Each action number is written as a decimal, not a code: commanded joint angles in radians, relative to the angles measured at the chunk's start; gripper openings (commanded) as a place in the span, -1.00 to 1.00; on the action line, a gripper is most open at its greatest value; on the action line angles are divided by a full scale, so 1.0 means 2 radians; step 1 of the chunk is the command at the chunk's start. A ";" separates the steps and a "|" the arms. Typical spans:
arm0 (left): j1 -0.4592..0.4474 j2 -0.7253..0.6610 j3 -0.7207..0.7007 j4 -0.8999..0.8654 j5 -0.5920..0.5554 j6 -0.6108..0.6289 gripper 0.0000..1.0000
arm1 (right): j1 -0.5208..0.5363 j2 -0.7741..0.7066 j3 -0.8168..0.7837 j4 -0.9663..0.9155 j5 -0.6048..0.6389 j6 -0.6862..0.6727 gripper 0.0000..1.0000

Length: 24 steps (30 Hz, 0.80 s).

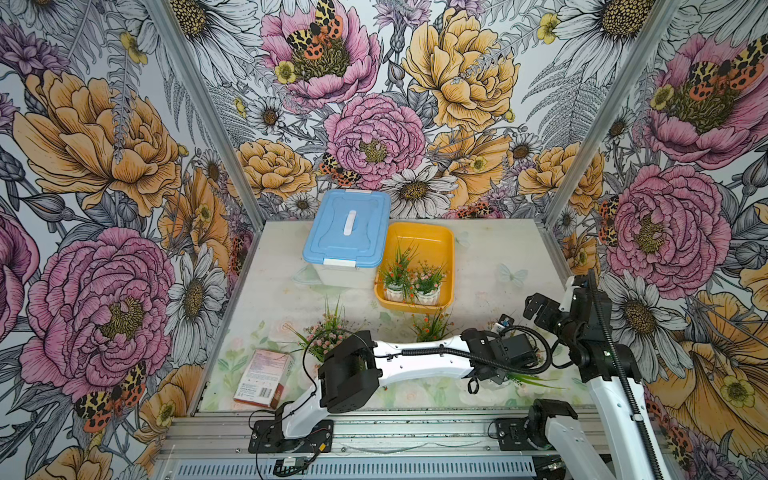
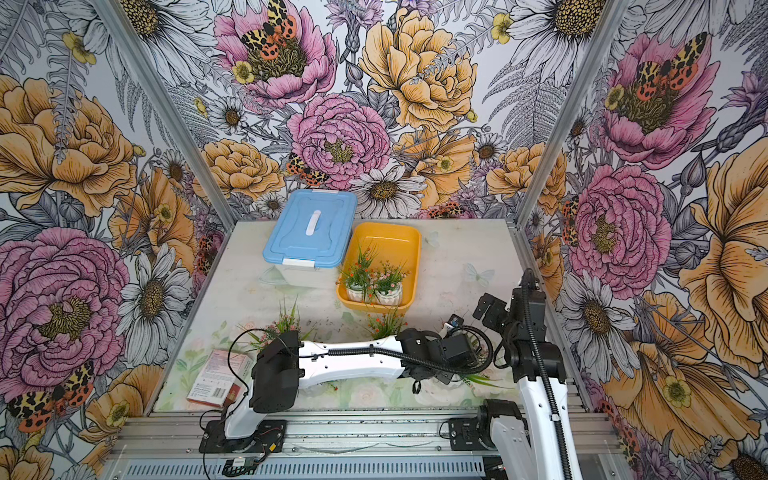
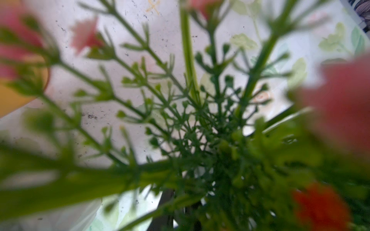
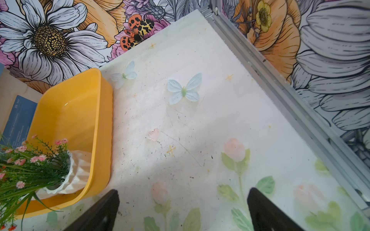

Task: Put the potted gypsophila into the storage box
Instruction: Pick up the baby's breath potted plant from the center of the board.

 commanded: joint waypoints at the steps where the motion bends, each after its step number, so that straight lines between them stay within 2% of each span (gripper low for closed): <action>1: 0.016 -0.058 0.002 0.015 -0.028 0.009 -1.00 | -0.004 0.005 0.032 0.003 0.025 -0.023 0.99; 3: 0.017 -0.069 0.003 0.015 -0.031 0.018 -1.00 | -0.006 0.013 0.040 0.003 0.024 -0.023 0.99; 9: 0.078 -0.090 0.012 0.016 -0.005 0.065 -1.00 | -0.009 0.036 0.057 0.007 0.010 0.001 0.99; 18: 0.185 -0.086 0.065 0.030 0.110 0.147 -1.00 | -0.009 0.075 0.081 0.049 -0.023 0.036 0.99; 24: 0.265 -0.072 0.094 0.060 0.186 0.160 -1.00 | -0.009 0.086 0.066 0.071 0.001 0.088 0.99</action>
